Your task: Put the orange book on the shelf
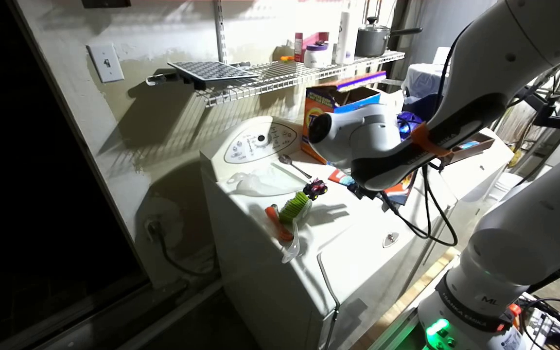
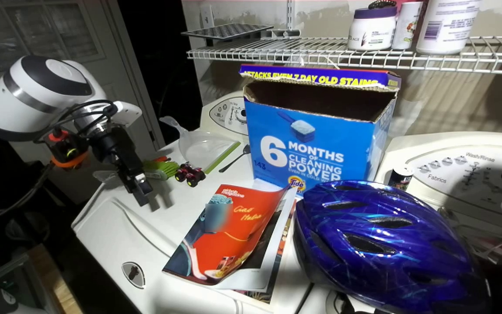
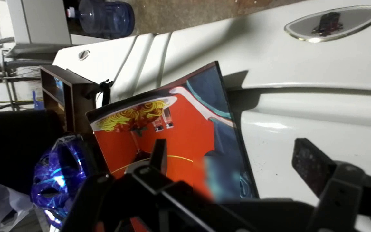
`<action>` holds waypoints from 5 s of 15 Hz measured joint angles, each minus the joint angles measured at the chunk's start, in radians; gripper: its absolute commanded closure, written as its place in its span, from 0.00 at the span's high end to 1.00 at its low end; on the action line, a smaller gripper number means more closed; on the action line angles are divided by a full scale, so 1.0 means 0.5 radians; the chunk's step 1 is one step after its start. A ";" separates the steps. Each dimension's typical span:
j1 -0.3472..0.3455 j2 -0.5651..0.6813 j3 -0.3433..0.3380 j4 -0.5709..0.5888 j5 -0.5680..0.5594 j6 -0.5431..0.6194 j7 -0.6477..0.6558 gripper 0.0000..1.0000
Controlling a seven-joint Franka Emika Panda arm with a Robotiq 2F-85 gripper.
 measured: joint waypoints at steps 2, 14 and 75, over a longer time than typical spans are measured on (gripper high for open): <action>-0.023 0.059 -0.070 -0.023 -0.141 0.000 0.020 1.00; -0.029 0.457 -0.282 -0.024 -0.510 -0.001 0.087 1.00; 0.110 0.396 -0.234 0.203 -0.434 -0.608 0.379 0.02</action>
